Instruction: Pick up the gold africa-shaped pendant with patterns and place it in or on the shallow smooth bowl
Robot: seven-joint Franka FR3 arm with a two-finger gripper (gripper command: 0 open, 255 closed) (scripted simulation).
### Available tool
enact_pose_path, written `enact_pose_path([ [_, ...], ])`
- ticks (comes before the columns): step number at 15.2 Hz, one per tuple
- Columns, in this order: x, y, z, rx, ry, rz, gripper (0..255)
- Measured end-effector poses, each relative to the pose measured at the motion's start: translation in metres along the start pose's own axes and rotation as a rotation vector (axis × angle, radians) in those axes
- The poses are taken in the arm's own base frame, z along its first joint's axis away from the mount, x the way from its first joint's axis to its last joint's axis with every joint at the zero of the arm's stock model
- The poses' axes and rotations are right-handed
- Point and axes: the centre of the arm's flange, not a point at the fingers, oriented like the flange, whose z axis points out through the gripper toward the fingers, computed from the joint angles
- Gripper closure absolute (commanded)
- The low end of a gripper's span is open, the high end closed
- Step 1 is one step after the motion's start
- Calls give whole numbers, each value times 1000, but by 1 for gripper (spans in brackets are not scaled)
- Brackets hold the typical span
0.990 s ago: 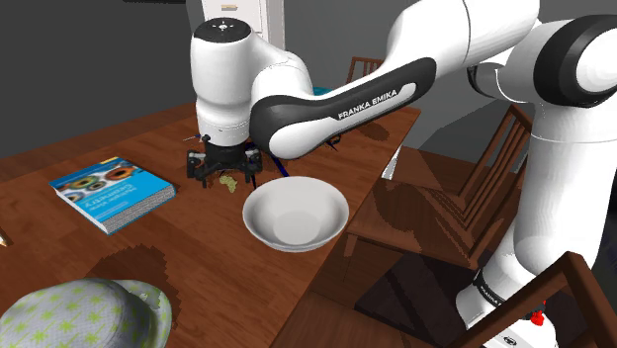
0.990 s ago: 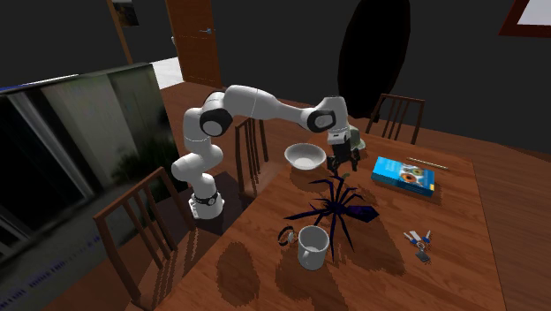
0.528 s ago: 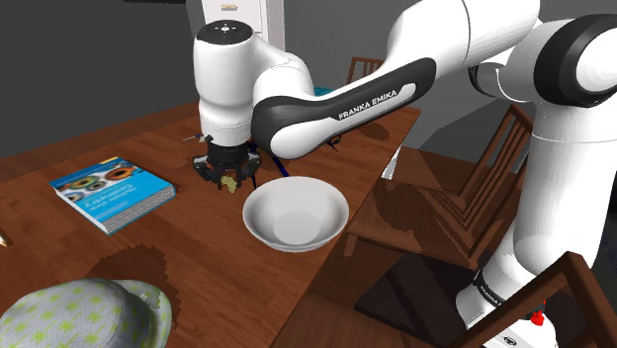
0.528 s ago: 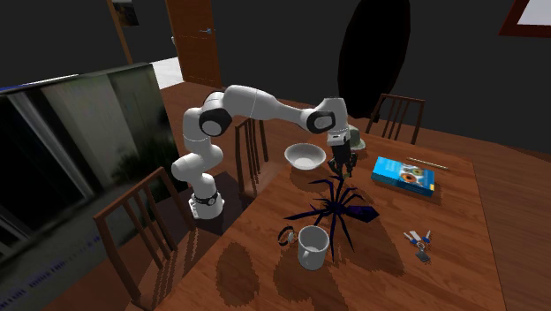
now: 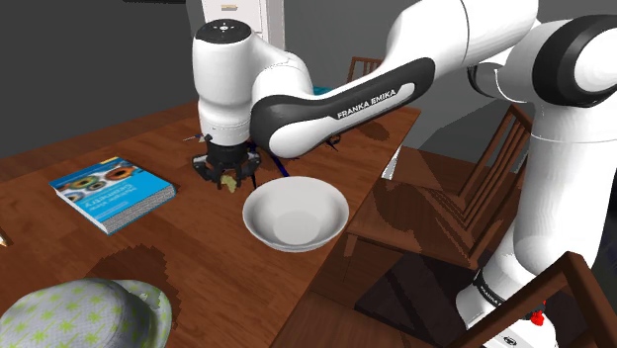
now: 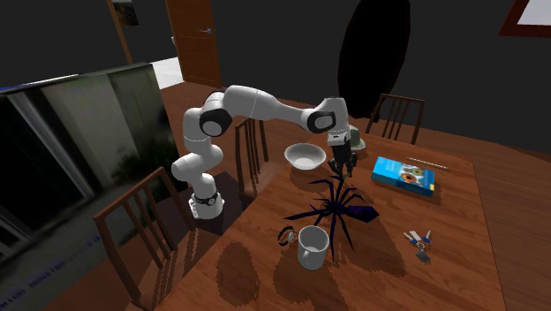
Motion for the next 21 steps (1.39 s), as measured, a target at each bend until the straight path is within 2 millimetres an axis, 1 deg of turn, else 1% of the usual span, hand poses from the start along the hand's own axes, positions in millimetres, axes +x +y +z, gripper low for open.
enact_pose_path([
  [8, 14, -5, -35, 0, 0, 0, 255],
  [21, 40, -13, -100, 0, 0, 0, 255],
])
